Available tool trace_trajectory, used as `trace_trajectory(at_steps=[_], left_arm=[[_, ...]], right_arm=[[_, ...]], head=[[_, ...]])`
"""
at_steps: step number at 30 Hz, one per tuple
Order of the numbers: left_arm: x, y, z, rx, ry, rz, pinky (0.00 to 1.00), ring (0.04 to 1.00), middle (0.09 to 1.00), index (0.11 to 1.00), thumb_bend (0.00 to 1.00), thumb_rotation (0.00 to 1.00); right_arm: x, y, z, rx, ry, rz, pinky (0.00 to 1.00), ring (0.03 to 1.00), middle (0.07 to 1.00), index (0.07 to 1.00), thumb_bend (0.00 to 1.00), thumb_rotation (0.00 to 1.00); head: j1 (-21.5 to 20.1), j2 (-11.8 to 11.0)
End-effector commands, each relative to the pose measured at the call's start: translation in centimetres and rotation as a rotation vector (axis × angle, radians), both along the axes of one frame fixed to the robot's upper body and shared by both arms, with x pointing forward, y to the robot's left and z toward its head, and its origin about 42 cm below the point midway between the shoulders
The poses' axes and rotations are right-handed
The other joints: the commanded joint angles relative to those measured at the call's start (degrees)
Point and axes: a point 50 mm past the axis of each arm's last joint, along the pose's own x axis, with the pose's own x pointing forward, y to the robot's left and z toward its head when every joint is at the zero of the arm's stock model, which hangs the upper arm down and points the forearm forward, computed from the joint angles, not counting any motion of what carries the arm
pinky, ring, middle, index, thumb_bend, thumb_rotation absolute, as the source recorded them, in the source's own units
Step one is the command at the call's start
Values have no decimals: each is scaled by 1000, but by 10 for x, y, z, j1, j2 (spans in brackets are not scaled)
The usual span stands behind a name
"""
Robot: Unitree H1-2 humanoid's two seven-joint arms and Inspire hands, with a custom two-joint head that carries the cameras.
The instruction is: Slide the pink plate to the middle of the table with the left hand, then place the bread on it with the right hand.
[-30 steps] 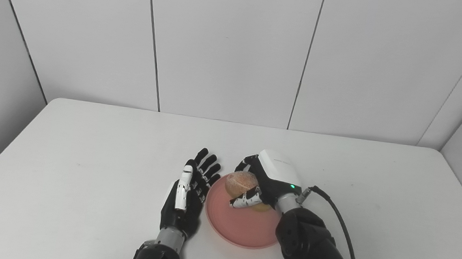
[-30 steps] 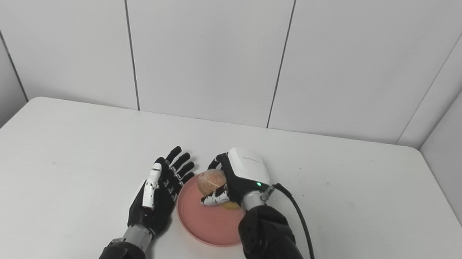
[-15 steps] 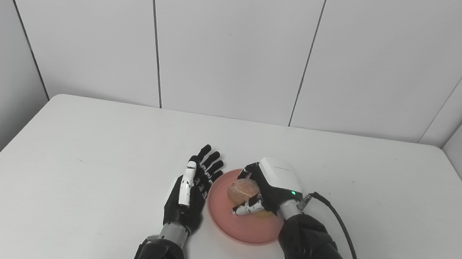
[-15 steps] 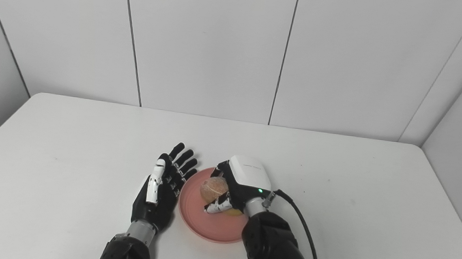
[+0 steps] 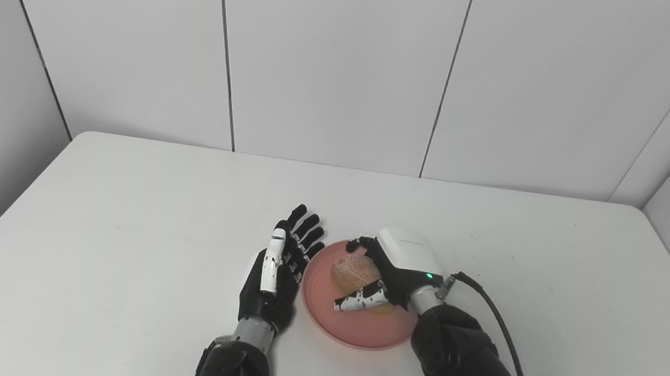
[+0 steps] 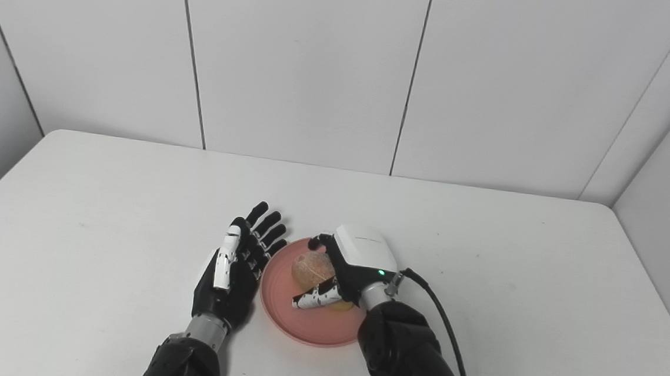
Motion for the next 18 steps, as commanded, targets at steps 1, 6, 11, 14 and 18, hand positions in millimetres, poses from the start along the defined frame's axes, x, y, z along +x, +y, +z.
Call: trace_trajectory(at_steps=[1, 6, 11, 14, 18], left_arm=[[-10, -3, -21, 5, 108, -7, 902, 912, 915, 908, 394, 1000], [-10, -2, -21, 15, 103, -8, 908, 921, 919, 909, 395, 1000], [-10, -1, -21, 6, 110, -10, 909, 931, 923, 910, 399, 1000], [-10, -1, -20, -9, 114, -12, 912, 934, 924, 909, 399, 1000], [-9, -2, -20, -22, 120, -11, 912, 939, 934, 909, 399, 1000]], right_arm=[[1, 0, 6, -23, 23, 4, 698, 816, 873, 895, 952, 615], [-2, -1, 13, -42, 15, 14, 853, 910, 936, 950, 985, 731], [-5, -1, 28, -37, 4, 40, 854, 920, 945, 965, 1000, 753], [-7, -3, 39, -25, -11, 53, 859, 924, 949, 969, 1000, 767], [-11, -7, 56, 10, -85, 72, 846, 911, 929, 957, 1000, 797]], head=[[0, 1], [-1, 1], [-4, 2], [-3, 1], [-5, 0]])
